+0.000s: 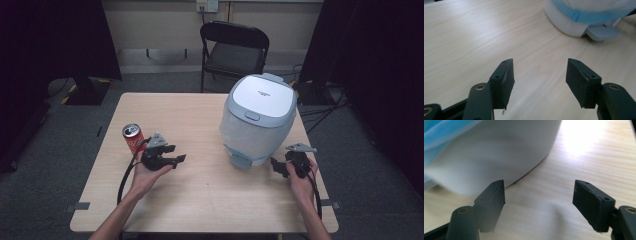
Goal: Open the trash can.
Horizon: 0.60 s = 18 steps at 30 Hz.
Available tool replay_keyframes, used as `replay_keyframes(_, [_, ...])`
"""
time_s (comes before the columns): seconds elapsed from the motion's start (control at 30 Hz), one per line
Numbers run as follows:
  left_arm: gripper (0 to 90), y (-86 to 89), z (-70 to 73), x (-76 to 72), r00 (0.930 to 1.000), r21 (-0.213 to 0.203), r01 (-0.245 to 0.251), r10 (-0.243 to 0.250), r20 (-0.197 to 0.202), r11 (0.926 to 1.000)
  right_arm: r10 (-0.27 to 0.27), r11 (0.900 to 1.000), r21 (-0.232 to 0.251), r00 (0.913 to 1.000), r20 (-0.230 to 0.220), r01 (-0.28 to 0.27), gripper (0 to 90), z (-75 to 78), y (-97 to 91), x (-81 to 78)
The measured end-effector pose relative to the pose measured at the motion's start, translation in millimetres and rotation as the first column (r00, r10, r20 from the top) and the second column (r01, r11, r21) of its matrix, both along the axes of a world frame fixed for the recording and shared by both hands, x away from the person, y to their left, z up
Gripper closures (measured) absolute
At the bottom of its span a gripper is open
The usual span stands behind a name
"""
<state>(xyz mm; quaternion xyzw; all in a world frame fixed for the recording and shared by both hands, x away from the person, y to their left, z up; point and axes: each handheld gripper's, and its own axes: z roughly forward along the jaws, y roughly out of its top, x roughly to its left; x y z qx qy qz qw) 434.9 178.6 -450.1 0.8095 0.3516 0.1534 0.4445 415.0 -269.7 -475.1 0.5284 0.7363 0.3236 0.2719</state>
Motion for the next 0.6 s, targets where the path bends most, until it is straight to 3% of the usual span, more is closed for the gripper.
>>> replay_keyframes(0.03, [39.6, -7.5, -0.2, 9.6, 1.0000, 0.003, 0.002, -0.002, -0.005, 1.0000, -0.002, 1.0000, 0.002, 1.0000, 0.002, 0.002, 27.3, 1.7, -0.8, 2.2])
replay_keyframes(0.07, [39.5, -7.5, -0.2, 9.6, 1.0000, 0.003, 0.002, -0.002, -0.005, 1.0000, -0.004, 1.0000, 0.001, 0.9999, 0.013, 0.004, 27.9, 2.9, -1.8, 4.3])
replay_keyframes(0.1, [39.5, -22.2, 0.6, 28.5, 0.9999, -0.012, -0.003, 0.003, -0.012, 0.9999, -0.014, 0.9999, -0.002, 0.9997, 0.018, 0.014, 28.1, 3.8, -3.1, 6.3])
replay_keyframes(0.13, [39.5, -22.2, 0.6, 28.5, 0.9999, -0.012, -0.003, 0.003, -0.012, 0.9999, -0.014, 0.9999, -0.002, 0.9997, 0.018, 0.014, 28.1, 3.8, -3.1, 6.3])
replay_keyframes(0.17, [39.4, -36.5, 3.2, 47.0, 1.0000, -0.011, 0.003, -0.003, -0.007, 0.9999, -0.041, 0.9991, -0.011, 0.9991, 0.005, 0.041, 30.0, 4.8, -6.4, 11.9])
replay_keyframes(0.2, [39.0, -36.5, 3.2, 47.0, 1.0000, -0.011, 0.003, -0.003, -0.007, 0.9999, -0.041, 0.9991, -0.011, 0.9991, 0.005, 0.041, 30.0, 4.8, -6.4, 11.9])
replay_keyframes(0.27, [39.0, -51.2, 6.2, 62.9, 0.9995, -0.011, 0.031, -0.031, 0.008, 0.9994, -0.053, 0.9986, -0.004, 0.9983, 0.022, 0.054, 31.2, 6.9, -9.4, 17.9])
replay_keyframes(0.3, [39.4, -65.8, 9.6, 77.2, 0.9995, -0.033, 0.032, -0.032, 0.007, 0.9990, -0.076, 0.9971, -0.002, 0.9966, 0.032, 0.076, 32.0, 9.1, -11.7, 24.1])
replay_keyframes(0.33, [39.9, -65.8, 9.6, 77.2, 0.9995, -0.033, 0.032, -0.032, 0.007, 0.9990, -0.076, 0.9971, -0.002, 0.9966, 0.032, 0.076, 32.0, 9.1, -11.7, 24.1])
replay_keyframes(0.37, [40.2, -77.4, 13.1, 90.3, 0.9995, -0.040, 0.021, -0.020, 0.025, 0.9990, -0.096, 0.9953, 0.003, 0.9947, 0.036, 0.096, 33.2, 10.8, -14.3, 31.8])
replay_keyframes(0.4, [40.6, -77.4, 13.1, 90.3, 0.9995, -0.040, 0.021, -0.020, 0.025, 0.9990, -0.096, 0.9953, 0.003, 0.9947, 0.036, 0.096, 33.2, 10.8, -14.3, 31.8])
replay_keyframes(0.43, [41.7, -87.7, 16.0, 101.8, 0.9993, -0.033, 0.018, -0.017, 0.032, 0.9993, -0.110, 0.9938, 0.022, 0.9930, 0.043, 0.109, 33.1, 12.9, -16.7, 39.6])
replay_keyframes(0.6, [43.1, -104.4, 16.1, 121.9, 0.9995, -0.021, -0.014, 0.015, 0.026, 0.9997, -0.144, 0.9895, 0.022, 0.9864, 0.080, 0.143, 35.7, 17.6, -15.9, 57.6])
